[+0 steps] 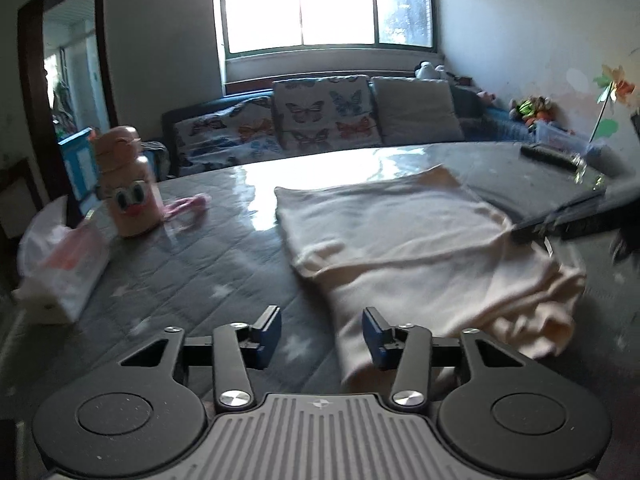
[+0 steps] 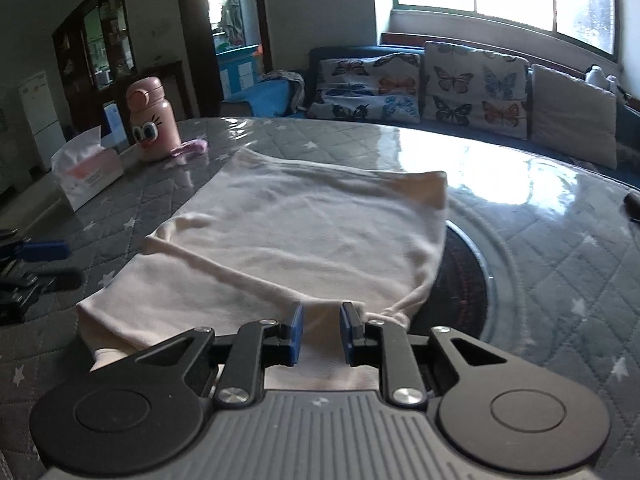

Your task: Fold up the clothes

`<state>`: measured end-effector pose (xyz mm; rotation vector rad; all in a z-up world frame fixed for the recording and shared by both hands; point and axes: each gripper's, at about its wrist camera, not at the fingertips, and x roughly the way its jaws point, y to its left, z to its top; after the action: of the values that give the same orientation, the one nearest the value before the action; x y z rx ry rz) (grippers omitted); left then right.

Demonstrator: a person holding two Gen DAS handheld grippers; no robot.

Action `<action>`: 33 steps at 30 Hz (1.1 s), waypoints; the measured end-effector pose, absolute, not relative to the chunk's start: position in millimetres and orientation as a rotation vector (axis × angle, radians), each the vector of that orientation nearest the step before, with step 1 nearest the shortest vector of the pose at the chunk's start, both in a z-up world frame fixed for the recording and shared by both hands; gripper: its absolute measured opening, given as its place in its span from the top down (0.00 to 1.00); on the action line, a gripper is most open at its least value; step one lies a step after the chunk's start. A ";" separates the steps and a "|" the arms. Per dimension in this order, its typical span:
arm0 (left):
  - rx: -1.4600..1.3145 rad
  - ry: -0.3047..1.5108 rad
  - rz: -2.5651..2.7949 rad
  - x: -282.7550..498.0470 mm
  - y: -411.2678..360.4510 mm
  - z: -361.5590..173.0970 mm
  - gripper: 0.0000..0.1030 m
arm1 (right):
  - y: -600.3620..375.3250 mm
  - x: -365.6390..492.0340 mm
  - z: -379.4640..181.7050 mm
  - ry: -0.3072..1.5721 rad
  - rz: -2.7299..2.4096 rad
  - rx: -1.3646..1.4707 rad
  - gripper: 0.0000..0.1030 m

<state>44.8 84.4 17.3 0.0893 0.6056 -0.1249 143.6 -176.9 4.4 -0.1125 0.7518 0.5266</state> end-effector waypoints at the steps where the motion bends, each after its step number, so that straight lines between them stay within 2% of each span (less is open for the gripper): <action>1: 0.079 0.610 -0.132 52.2 81.8 16.6 0.63 | -175.4 143.8 3.9 0.752 0.531 -0.115 0.81; 7: 0.057 0.651 -0.162 92.9 68.3 3.6 0.76 | -165.5 150.5 -2.8 0.755 0.552 -0.137 0.80; 11: 0.066 0.683 -0.162 104.7 68.9 -9.7 0.77 | -168.1 159.6 -16.0 0.783 0.535 -0.129 0.80; 26: 0.155 0.653 -0.169 81.2 70.7 -1.0 0.74 | -187.1 130.0 -5.7 0.785 0.579 -0.158 0.80; 29: 0.215 0.631 -0.213 62.5 65.3 3.9 0.72 | -188.5 123.2 -6.3 0.786 0.598 -0.177 0.79; 33: 0.292 0.608 -0.280 34.9 59.1 9.0 0.61 | -191.3 115.1 -9.1 0.787 0.606 -0.204 0.79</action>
<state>34.9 59.1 9.0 0.2921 0.6083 -0.2804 115.1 -191.3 -9.1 -0.2044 0.7866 0.6060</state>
